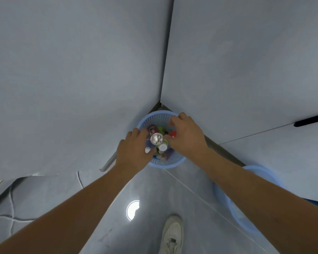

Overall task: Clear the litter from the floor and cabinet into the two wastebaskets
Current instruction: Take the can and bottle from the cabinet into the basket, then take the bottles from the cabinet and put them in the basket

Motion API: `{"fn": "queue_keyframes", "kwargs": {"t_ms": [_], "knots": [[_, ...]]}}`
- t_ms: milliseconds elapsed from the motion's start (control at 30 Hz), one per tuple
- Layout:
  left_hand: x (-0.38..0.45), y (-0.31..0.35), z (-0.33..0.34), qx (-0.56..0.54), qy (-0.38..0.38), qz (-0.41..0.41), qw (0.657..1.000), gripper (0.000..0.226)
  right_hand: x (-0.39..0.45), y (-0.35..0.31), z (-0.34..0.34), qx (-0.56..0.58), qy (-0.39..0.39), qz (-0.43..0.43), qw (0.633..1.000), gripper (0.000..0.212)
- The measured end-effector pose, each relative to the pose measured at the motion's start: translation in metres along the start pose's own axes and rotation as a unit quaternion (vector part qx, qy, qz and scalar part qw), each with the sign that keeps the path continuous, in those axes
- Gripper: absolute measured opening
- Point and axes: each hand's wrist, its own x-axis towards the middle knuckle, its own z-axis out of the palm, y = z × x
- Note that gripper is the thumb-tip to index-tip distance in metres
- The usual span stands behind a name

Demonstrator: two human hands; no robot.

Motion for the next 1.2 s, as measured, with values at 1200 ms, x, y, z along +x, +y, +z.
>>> {"fn": "queue_keyframes", "kwargs": {"t_ms": [1200], "knots": [[-0.363, -0.439, -0.472, -0.058, 0.217, -0.239, 0.945, 0.041, -0.061, -0.712, -0.016, 0.058, -0.054, -0.278, 0.957, 0.028]]}}
